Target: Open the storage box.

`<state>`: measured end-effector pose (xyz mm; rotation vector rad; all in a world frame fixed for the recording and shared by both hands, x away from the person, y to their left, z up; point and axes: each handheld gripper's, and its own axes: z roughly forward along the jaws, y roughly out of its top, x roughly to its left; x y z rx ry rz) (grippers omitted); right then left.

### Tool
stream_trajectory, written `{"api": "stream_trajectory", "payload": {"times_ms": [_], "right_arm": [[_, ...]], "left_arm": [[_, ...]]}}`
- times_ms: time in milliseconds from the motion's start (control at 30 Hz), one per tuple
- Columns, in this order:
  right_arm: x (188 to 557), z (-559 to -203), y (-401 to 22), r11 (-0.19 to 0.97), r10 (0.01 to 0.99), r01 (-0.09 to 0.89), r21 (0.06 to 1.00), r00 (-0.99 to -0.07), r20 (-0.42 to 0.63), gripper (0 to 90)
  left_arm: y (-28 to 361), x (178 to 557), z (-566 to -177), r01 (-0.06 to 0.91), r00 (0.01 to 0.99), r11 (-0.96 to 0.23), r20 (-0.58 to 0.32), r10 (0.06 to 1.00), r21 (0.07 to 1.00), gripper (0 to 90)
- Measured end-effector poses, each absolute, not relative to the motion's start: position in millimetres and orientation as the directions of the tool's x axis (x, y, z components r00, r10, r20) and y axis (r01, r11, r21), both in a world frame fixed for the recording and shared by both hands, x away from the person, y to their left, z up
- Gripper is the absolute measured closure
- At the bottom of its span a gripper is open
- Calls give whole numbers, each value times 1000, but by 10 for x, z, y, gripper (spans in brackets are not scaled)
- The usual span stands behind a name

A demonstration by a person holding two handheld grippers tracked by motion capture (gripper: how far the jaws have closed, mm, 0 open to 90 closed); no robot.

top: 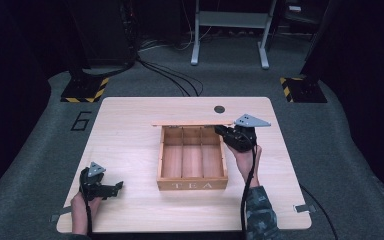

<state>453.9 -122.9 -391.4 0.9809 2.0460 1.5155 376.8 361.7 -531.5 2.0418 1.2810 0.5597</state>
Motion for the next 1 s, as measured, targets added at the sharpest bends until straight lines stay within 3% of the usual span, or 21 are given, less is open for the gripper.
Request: {"api": "stream_trajectory", "payload": {"times_ms": [1000], "right_arm": [[4051, -4575, -1395, 165, 730, 396, 903, -665, 158, 829]], "left_arm": [[3614, 3768, -5318, 622, 426, -302, 11, 905, 722, 11]]}}
